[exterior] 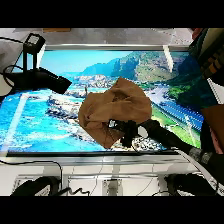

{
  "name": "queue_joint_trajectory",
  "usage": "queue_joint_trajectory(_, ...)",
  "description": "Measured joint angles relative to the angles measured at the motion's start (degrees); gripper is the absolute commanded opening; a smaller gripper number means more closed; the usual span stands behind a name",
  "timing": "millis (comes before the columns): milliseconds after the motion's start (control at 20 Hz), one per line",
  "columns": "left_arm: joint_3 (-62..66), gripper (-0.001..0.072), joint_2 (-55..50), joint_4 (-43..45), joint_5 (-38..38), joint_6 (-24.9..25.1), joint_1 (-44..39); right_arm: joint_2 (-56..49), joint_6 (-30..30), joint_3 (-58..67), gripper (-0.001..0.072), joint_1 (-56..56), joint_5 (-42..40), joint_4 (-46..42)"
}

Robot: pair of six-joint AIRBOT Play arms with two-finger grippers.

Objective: Fold the clothes and pants, and hang the long-sleeved shirts on hangers.

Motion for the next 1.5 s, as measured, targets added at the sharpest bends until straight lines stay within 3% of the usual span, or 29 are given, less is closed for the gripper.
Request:
queue_joint_trajectory(500,0.0,0.0641,0.0,0.83,0.02,0.0,0.0,-2.27,-4.22,-0.28,0.0582,3.45,-8.37,1.07)
queue_joint_trajectory(600,0.0,0.0641,0.0,0.85,0.0,0.0,0.0,-2.25,-5.9,-0.28,0.0509,4.85,-8.11,0.96)
queue_joint_trajectory(800,0.0,0.0641,0.0,1.07,-0.02,0.0,0.0,-1.84,-7.41,-0.28,0.0511,6.01,-4.04,-0.48)
queue_joint_trajectory(900,0.0,0.0641,0.0,1.2,0.0,0.0,0.0,-1.53,-7.74,-0.28,0.0592,6.23,-2.78,-0.81)
queue_joint_trajectory(950,0.0,0.0641,0.0,1.2,-0.02,0.0,0.0,-1.49,-7.82,-0.28,0.0592,6.29,-2.38,-0.85)
queue_joint_trajectory(1500,-0.02,0.0641,0.0,1.25,-0.02,0.0,0.0,-2.99,-4.76,-0.28,0.0597,6.43,-10.6,-0.48)
